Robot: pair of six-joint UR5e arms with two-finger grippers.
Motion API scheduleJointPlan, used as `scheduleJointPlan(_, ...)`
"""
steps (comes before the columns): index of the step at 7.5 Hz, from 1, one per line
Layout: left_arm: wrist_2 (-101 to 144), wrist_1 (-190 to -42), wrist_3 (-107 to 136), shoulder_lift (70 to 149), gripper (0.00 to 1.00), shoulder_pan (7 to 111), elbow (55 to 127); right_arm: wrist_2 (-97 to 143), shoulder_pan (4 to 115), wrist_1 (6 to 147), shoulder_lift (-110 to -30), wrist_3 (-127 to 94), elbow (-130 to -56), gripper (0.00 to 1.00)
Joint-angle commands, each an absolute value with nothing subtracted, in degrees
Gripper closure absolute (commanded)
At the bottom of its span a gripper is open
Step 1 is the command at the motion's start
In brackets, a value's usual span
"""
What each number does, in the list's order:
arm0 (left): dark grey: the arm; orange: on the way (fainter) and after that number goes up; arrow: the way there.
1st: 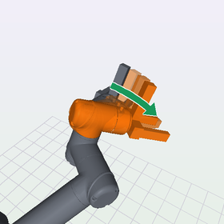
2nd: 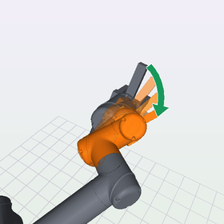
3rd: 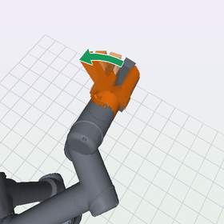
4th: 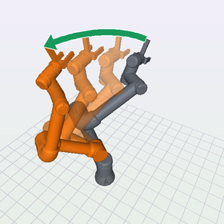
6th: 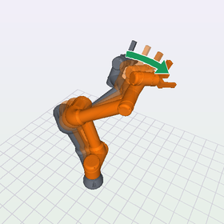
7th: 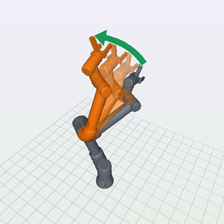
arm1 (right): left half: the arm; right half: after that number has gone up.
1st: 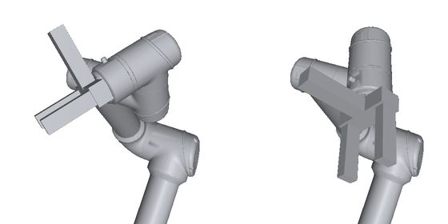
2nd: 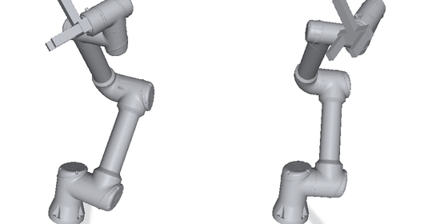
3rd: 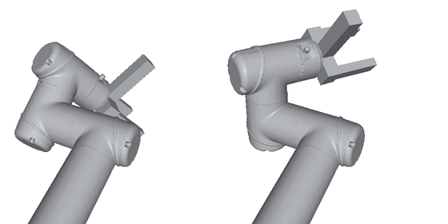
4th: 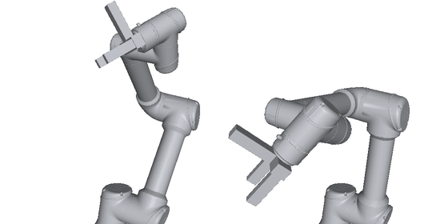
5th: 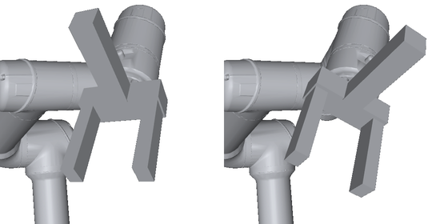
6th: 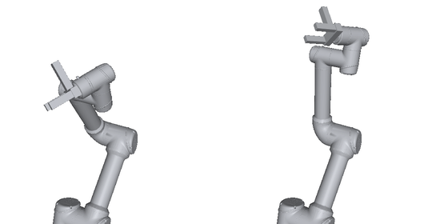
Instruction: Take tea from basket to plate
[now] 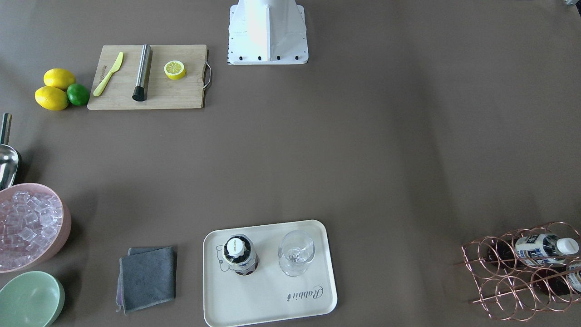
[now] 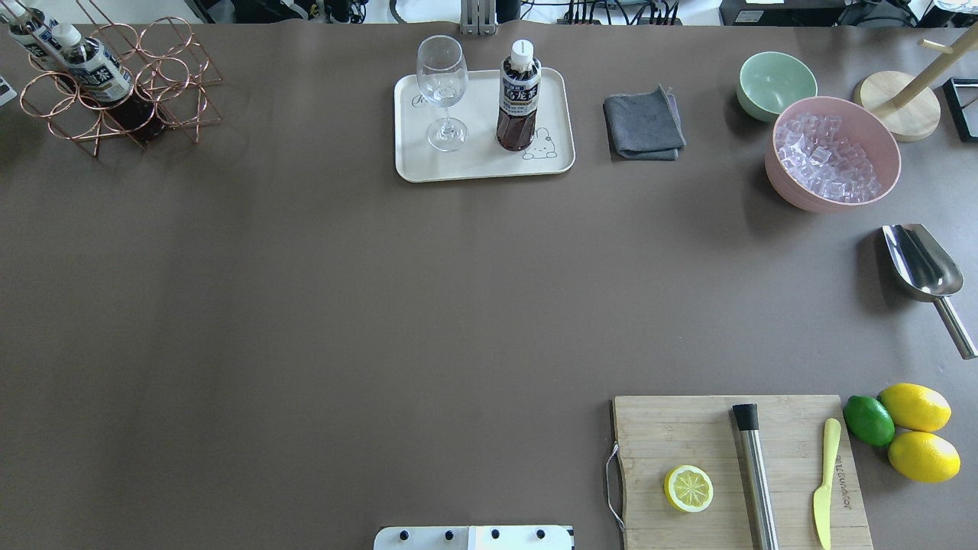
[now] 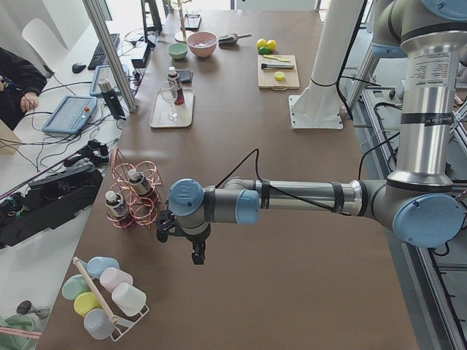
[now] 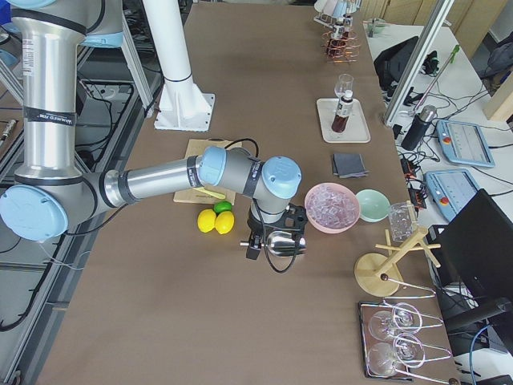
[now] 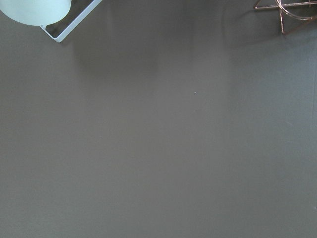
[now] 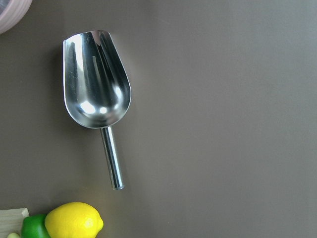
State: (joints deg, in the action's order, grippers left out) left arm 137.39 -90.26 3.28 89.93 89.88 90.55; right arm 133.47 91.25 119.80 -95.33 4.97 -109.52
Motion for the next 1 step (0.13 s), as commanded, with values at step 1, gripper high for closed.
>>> scheduleJointPlan(1, 135.9, -90.2, 3.4, 90.1, 0.02, 89.8, 90.5, 133.4, 91.4, 119.7, -95.4, 4.9, -109.0, 0.00)
